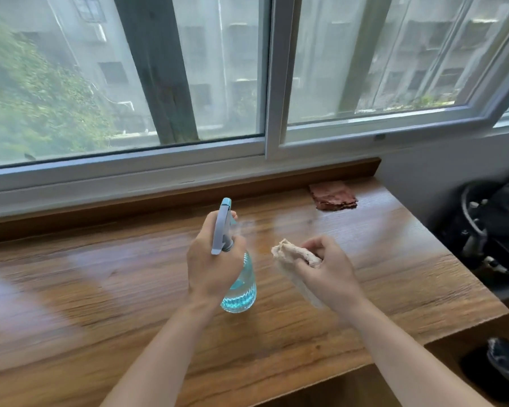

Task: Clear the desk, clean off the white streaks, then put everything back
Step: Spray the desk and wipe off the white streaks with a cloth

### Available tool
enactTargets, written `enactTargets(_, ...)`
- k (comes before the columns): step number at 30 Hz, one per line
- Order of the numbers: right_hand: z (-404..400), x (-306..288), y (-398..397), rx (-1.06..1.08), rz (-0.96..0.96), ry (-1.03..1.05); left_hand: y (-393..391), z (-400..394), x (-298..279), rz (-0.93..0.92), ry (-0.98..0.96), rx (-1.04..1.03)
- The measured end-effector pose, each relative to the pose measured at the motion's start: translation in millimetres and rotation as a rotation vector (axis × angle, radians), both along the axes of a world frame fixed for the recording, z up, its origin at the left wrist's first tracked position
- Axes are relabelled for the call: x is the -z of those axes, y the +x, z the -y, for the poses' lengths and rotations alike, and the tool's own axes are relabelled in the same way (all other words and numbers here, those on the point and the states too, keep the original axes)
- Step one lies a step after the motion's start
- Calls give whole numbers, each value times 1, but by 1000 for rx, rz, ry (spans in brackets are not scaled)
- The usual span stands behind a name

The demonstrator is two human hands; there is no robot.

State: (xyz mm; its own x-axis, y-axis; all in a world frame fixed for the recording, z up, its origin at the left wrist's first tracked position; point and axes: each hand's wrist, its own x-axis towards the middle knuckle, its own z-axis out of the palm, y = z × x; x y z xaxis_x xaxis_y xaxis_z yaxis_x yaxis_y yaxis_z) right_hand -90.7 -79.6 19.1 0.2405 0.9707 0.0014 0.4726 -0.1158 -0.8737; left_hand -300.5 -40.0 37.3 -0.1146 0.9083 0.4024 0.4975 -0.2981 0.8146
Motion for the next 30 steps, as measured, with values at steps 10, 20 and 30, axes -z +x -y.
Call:
enactTargets(10, -28, -9, 102, -7, -1, -11, 107, -33, -8, 50, 40, -50)
enactTargets(20, -51, -19, 158, 81, -162, 6, 171, -114, 7, 134, 9, -37)
enactTargets(30, -116, -16, 233, 19, -263, -32, 234, -206, 33, 179, -72, -258)
